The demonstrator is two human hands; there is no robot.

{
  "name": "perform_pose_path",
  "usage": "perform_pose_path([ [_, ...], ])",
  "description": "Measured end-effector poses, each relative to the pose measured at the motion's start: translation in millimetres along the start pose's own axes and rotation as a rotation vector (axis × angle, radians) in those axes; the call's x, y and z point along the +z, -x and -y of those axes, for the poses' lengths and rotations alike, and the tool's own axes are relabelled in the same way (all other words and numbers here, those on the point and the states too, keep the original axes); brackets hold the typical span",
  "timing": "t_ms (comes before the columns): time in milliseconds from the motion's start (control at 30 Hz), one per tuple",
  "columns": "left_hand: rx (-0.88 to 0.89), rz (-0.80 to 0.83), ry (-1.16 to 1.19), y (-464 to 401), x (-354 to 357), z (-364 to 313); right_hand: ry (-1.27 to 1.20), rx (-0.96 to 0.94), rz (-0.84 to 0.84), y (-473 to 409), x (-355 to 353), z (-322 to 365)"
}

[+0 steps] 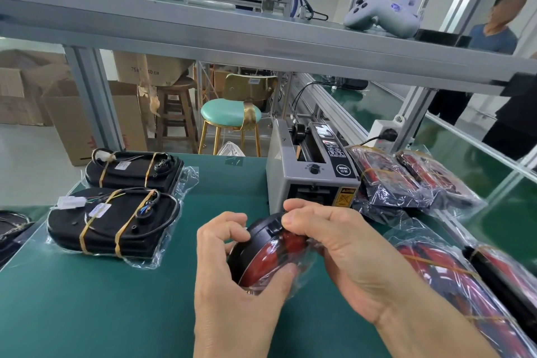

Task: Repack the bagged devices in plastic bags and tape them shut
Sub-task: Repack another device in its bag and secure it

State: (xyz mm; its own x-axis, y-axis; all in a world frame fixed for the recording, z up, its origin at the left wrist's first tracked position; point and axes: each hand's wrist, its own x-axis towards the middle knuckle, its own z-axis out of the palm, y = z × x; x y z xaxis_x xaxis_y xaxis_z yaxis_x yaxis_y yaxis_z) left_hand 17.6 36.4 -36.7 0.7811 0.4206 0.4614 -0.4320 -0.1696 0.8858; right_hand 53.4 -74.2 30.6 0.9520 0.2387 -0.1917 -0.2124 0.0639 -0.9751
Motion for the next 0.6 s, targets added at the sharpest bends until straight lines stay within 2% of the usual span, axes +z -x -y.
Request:
perform_pose_path([
  [600,0.197,0.052,-0.099,-2.2,-1.7,1.5,0.125,-0.081,-0.035,1.0,1.6,-2.5],
])
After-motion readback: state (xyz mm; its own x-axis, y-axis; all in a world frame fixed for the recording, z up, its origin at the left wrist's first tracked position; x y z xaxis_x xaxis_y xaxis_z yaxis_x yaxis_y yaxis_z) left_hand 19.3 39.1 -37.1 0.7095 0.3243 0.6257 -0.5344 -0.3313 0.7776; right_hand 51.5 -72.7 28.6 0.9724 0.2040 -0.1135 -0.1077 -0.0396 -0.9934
